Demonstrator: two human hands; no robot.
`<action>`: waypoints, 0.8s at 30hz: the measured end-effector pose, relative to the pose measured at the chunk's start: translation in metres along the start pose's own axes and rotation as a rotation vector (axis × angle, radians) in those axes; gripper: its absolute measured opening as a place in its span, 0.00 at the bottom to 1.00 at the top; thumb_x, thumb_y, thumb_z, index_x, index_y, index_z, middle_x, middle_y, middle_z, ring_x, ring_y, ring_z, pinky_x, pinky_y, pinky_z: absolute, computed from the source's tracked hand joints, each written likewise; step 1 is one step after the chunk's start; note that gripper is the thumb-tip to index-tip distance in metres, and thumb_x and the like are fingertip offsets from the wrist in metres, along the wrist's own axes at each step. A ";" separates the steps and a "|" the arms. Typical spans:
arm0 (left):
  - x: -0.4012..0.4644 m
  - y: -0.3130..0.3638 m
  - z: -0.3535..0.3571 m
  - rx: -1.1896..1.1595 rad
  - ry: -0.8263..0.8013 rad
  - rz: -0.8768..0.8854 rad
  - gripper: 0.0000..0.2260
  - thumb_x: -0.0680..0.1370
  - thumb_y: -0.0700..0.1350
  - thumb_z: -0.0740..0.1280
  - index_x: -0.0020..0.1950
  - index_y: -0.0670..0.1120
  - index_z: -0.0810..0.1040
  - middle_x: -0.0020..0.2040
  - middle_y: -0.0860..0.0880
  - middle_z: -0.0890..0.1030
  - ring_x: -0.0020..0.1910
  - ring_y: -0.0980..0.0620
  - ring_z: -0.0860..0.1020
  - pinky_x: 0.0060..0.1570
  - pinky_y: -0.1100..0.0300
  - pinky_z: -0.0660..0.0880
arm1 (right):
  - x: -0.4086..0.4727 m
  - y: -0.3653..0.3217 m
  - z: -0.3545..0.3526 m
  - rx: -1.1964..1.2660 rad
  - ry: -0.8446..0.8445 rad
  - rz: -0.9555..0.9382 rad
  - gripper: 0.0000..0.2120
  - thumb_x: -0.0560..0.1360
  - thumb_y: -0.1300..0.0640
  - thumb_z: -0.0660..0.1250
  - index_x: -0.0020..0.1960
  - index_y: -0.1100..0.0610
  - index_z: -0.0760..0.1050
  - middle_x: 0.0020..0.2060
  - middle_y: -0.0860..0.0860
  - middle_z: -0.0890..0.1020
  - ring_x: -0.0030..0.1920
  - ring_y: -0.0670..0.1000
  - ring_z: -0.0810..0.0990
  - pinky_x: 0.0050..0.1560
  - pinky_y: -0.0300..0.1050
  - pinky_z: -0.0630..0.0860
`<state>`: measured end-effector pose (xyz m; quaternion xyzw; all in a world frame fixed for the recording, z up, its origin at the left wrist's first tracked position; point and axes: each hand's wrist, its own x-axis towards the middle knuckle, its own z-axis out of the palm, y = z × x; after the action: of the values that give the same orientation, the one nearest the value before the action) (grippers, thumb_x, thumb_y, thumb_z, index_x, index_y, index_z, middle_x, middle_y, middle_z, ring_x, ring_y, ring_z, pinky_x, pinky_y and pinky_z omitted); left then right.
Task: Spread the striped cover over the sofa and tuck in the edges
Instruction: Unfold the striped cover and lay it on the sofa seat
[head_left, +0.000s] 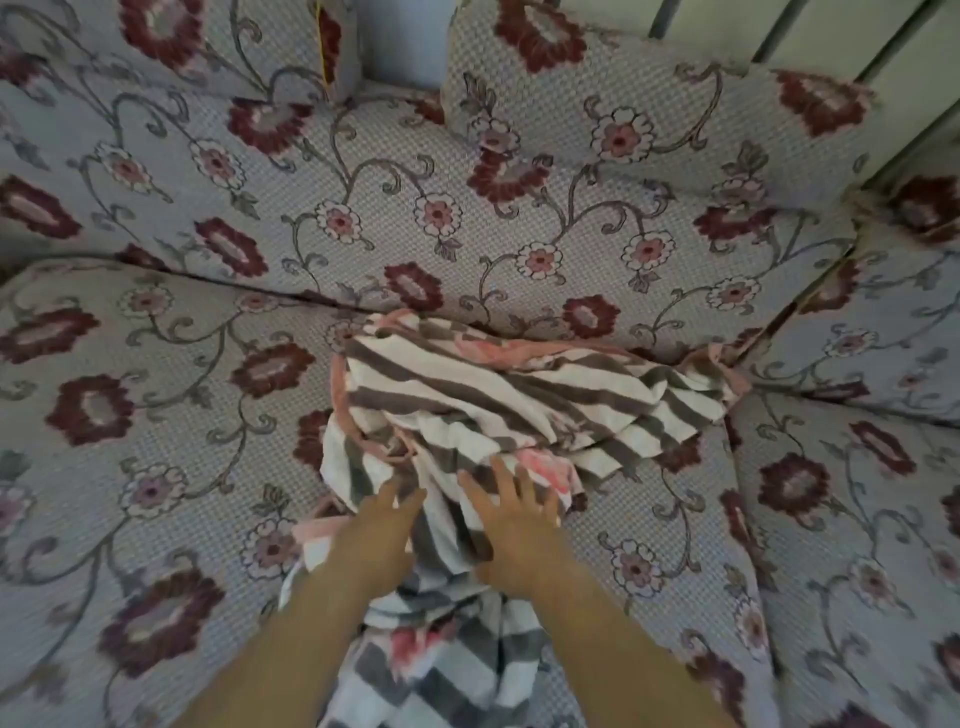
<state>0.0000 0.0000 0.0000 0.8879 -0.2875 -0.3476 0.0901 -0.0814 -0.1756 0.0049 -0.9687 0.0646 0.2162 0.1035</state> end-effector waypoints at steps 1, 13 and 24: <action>0.003 -0.002 0.009 0.008 -0.013 -0.033 0.34 0.77 0.42 0.62 0.77 0.55 0.47 0.78 0.47 0.42 0.76 0.40 0.53 0.60 0.51 0.74 | 0.001 0.001 0.010 -0.015 -0.054 0.035 0.51 0.68 0.41 0.71 0.74 0.39 0.35 0.77 0.53 0.40 0.76 0.65 0.41 0.67 0.75 0.48; 0.001 -0.008 0.048 -0.015 0.112 -0.165 0.20 0.73 0.35 0.61 0.64 0.44 0.64 0.59 0.41 0.68 0.51 0.38 0.76 0.48 0.48 0.75 | 0.012 -0.008 -0.011 0.275 0.210 0.032 0.12 0.75 0.66 0.58 0.59 0.59 0.68 0.56 0.57 0.73 0.54 0.59 0.74 0.48 0.53 0.73; -0.011 -0.014 -0.167 -0.287 0.875 -0.043 0.09 0.69 0.31 0.61 0.37 0.44 0.70 0.39 0.46 0.69 0.38 0.44 0.70 0.29 0.59 0.57 | 0.024 -0.044 -0.124 0.672 0.673 0.005 0.08 0.78 0.61 0.60 0.55 0.51 0.67 0.44 0.53 0.76 0.41 0.54 0.75 0.38 0.53 0.73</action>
<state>0.1114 0.0107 0.1246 0.9354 -0.1531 0.0220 0.3178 -0.0026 -0.1635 0.1118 -0.8976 0.1633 -0.1422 0.3840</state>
